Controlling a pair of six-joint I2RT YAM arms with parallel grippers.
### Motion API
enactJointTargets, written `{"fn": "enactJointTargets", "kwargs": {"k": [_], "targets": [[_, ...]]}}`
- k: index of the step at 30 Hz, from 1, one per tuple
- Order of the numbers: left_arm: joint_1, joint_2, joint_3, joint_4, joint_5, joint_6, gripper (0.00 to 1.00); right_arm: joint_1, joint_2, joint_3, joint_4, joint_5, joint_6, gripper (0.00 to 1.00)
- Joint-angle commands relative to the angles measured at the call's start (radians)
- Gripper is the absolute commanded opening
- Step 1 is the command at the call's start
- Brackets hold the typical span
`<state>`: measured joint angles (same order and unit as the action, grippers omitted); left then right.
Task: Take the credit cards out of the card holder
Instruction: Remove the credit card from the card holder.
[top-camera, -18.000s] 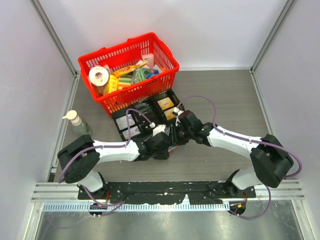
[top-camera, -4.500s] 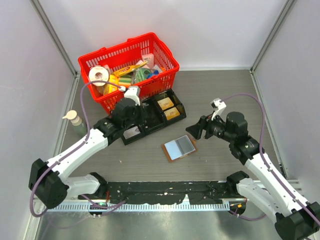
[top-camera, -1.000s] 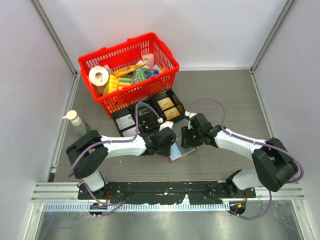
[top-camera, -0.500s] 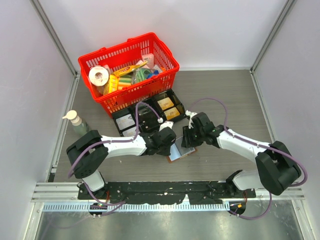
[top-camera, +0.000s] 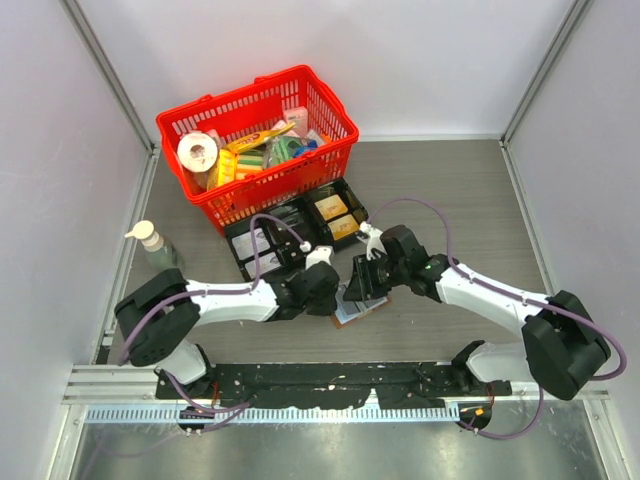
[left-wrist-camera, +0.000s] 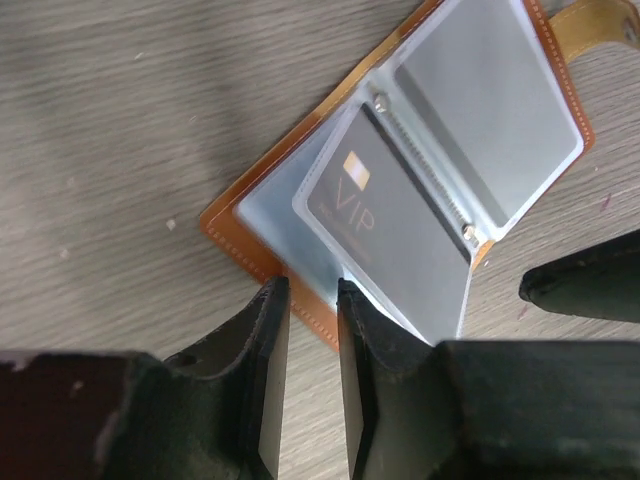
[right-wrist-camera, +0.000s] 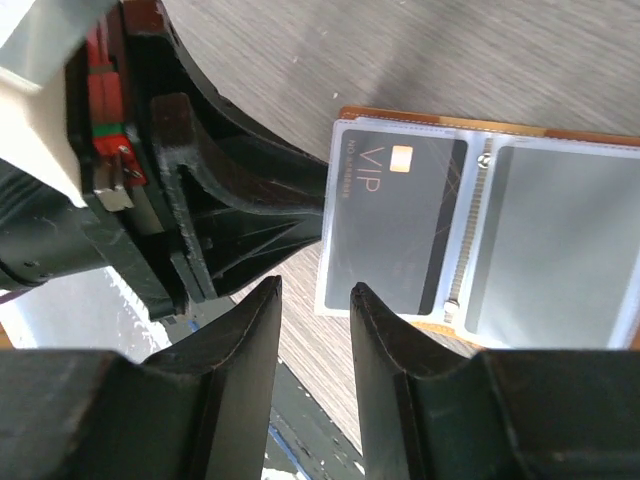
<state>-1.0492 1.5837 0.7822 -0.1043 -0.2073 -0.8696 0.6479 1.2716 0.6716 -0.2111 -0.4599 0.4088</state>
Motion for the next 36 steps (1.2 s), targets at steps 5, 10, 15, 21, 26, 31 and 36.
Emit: {"fn": "enactJointTargets", "kwargs": {"k": [5,10,15,21,26,31,36], "targets": [[-0.005,-0.226,-0.113,0.04,-0.132,-0.114,0.38,0.061,0.066,-0.003,0.085,-0.046,0.038,0.4],[-0.003,-0.324,-0.116,0.017,-0.144,-0.105,0.4,0.041,0.037,0.003,0.067,0.029,0.024,0.4],[0.035,-0.274,-0.097,0.153,0.014,-0.085,0.38,-0.033,0.034,-0.032,0.101,0.021,0.035,0.4],[0.092,-0.136,-0.044,0.219,0.135,-0.08,0.31,-0.103,0.049,-0.09,0.205,-0.06,0.076,0.4],[0.1,-0.054,-0.038,0.193,0.149,-0.077,0.26,-0.126,0.104,-0.13,0.312,-0.089,0.094,0.38],[0.1,-0.007,-0.066,0.175,0.152,-0.08,0.22,-0.134,0.153,-0.159,0.371,-0.115,0.099,0.36],[0.101,0.015,-0.092,0.169,0.167,-0.098,0.16,-0.134,0.192,-0.176,0.409,-0.138,0.097,0.34]]}}
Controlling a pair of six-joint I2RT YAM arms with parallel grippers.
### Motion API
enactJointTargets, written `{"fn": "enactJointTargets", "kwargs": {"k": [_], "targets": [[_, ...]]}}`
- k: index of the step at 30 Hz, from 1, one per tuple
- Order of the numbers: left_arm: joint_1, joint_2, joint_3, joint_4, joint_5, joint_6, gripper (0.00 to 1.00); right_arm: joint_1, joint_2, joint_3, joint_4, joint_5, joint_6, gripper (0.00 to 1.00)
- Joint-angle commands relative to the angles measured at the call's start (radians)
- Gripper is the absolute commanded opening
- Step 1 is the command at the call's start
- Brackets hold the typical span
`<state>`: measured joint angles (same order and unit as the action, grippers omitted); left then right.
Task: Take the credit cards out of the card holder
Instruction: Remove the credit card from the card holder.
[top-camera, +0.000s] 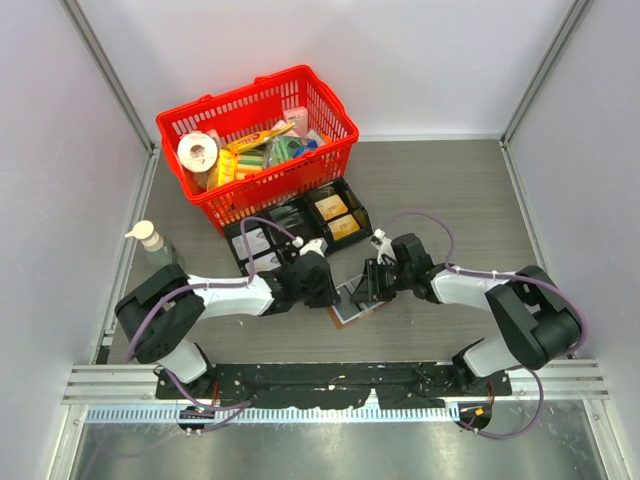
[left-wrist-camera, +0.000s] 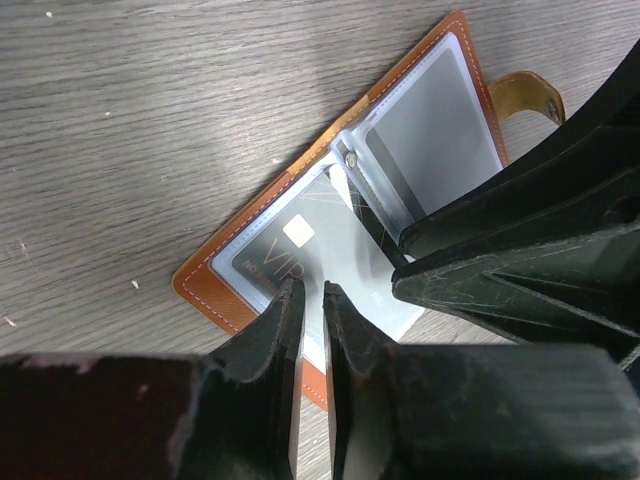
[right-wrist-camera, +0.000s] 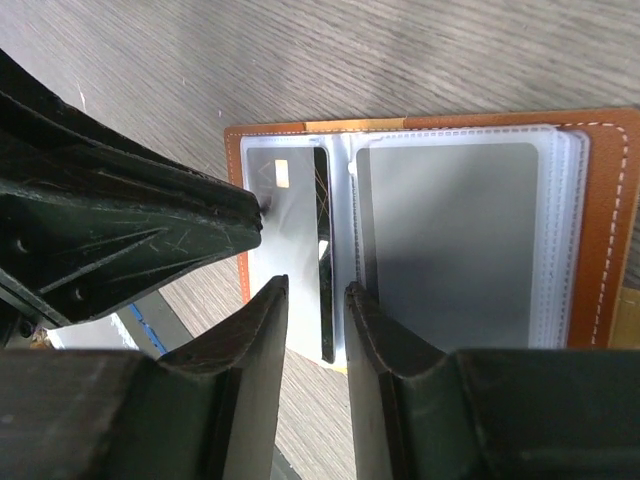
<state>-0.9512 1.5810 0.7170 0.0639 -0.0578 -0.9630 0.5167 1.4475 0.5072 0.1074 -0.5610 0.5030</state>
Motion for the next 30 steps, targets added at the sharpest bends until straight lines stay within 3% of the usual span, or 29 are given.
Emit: {"fn": "enactJointTargets", "kwargs": {"k": [1,11,16,30], "targets": [[0.0,0.016,-0.031,0.001,0.018,-0.009,0.15,-0.003,0.025,-0.015,0.098,-0.046,0.003,0.33],[0.0,0.014,-0.057,0.002,0.015,-0.017,0.13,-0.023,0.047,-0.05,0.213,-0.131,0.061,0.18],[0.0,0.011,-0.068,0.014,0.016,-0.02,0.14,-0.058,0.039,-0.082,0.273,-0.183,0.089,0.01],[0.002,-0.015,-0.085,0.01,0.006,-0.023,0.13,-0.135,-0.018,-0.119,0.215,-0.192,0.078,0.01]]}}
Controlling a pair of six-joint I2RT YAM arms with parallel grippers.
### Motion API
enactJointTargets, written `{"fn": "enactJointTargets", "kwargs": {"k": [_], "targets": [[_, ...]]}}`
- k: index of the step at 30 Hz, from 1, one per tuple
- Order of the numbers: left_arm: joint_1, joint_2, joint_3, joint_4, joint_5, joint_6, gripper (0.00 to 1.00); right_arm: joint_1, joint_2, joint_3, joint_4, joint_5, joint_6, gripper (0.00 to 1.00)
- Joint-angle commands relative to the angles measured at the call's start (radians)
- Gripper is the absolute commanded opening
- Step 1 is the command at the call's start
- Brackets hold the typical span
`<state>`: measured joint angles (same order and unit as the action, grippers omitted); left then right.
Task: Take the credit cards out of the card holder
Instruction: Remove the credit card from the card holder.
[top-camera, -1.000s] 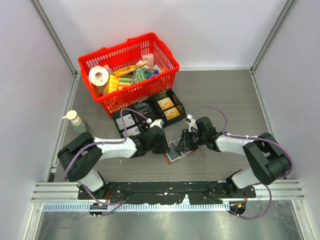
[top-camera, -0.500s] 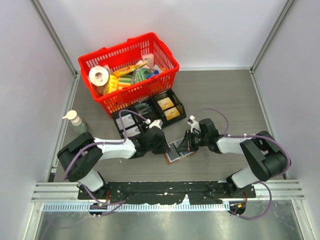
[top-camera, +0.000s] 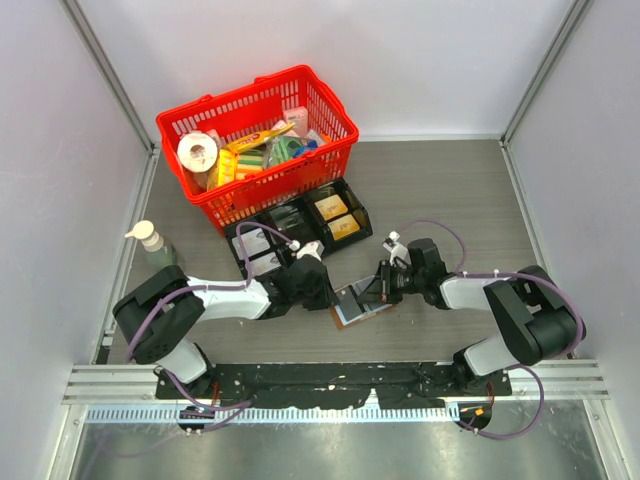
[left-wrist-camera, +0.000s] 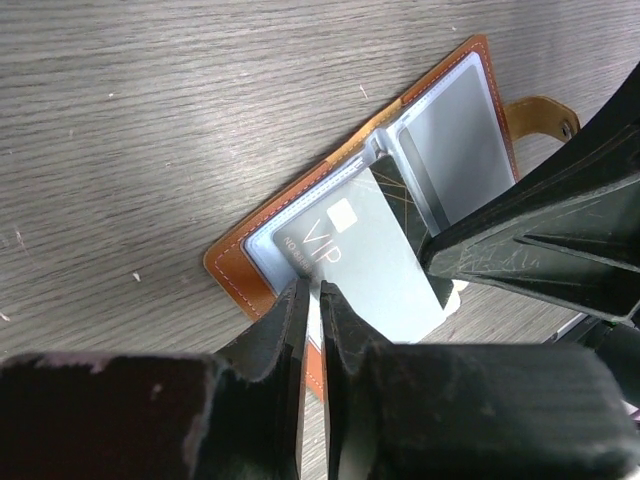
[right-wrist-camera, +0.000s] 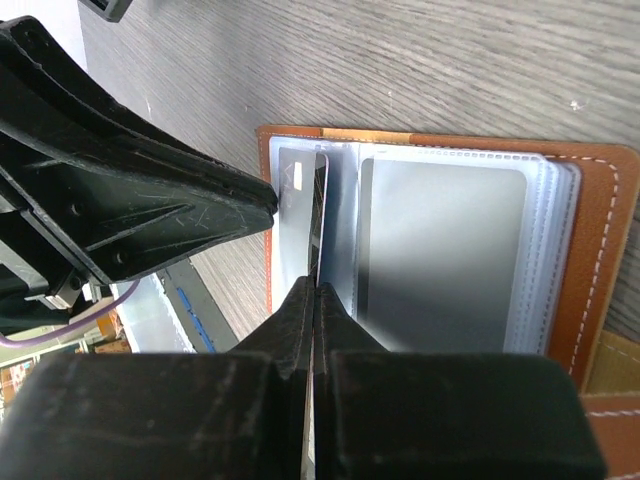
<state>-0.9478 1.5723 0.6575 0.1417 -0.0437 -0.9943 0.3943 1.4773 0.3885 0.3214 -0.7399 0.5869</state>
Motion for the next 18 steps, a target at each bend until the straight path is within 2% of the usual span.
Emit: {"fn": "enactJointTargets", "kwargs": {"k": [1,10,18], "targets": [[-0.002,-0.009,-0.022,-0.073,-0.008,0.009,0.13,-0.017,-0.052,0.001,-0.004,-0.012,-0.007,0.01],[-0.003,-0.07,0.02,-0.116,-0.001,0.069,0.14,-0.018,-0.083,0.035,-0.07,0.0,-0.022,0.01],[-0.002,-0.103,0.093,-0.139,0.03,0.147,0.29,-0.017,-0.064,0.044,-0.09,-0.006,-0.041,0.06]]}}
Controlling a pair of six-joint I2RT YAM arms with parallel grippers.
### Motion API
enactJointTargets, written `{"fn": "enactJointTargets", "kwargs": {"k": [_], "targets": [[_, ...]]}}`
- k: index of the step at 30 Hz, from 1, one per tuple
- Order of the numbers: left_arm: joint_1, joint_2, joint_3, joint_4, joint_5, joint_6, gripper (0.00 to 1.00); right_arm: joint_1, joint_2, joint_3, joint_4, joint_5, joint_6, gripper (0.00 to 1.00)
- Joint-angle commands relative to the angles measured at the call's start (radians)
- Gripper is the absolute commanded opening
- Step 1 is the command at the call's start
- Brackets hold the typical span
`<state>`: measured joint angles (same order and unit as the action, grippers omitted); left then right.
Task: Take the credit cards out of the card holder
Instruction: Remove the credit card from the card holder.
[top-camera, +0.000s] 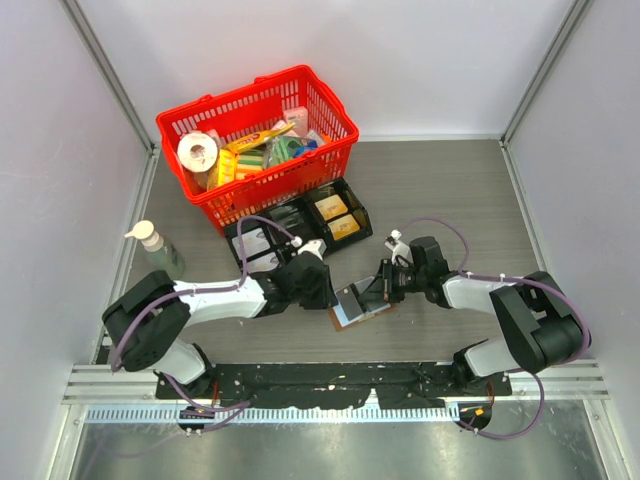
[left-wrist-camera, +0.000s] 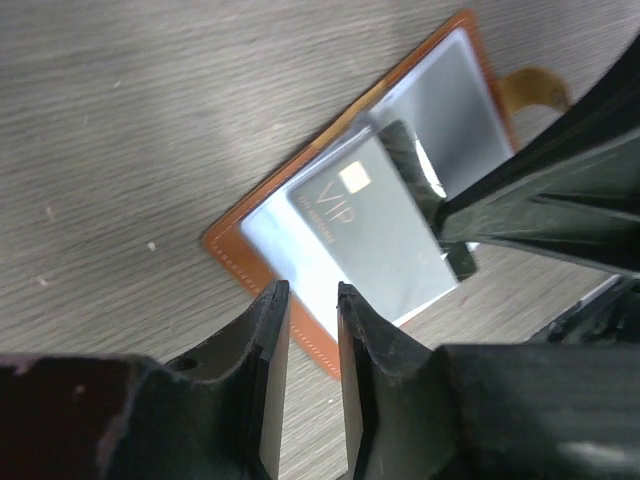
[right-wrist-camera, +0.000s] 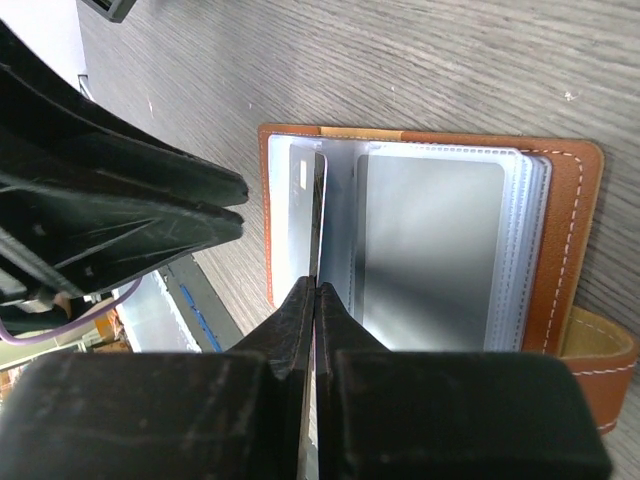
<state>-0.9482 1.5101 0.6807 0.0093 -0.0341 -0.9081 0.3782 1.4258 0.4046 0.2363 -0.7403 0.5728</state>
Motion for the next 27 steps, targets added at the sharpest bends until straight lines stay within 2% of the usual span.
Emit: {"fn": "enactJointTargets", "kwargs": {"k": [1,5,14,19,27], "targets": [[-0.001,-0.033,0.082,-0.006,0.026,0.069,0.31,-0.002,-0.011,0.025,-0.005,-0.004,-0.031,0.06],[-0.001,0.025,0.12,-0.006,0.03,0.087,0.31,-0.001,-0.004,0.016,0.008,0.005,-0.031,0.06],[-0.003,0.124,0.131,-0.074,0.08,0.081,0.19,-0.001,-0.005,-0.013,0.046,0.053,-0.007,0.08],[-0.004,0.162,0.129,-0.092,0.094,0.075,0.16,-0.001,0.028,-0.055,0.158,0.042,0.058,0.2],[-0.004,0.171,0.128,-0.124,0.086,0.066,0.13,-0.002,0.074,-0.09,0.268,0.024,0.105,0.21]]}}
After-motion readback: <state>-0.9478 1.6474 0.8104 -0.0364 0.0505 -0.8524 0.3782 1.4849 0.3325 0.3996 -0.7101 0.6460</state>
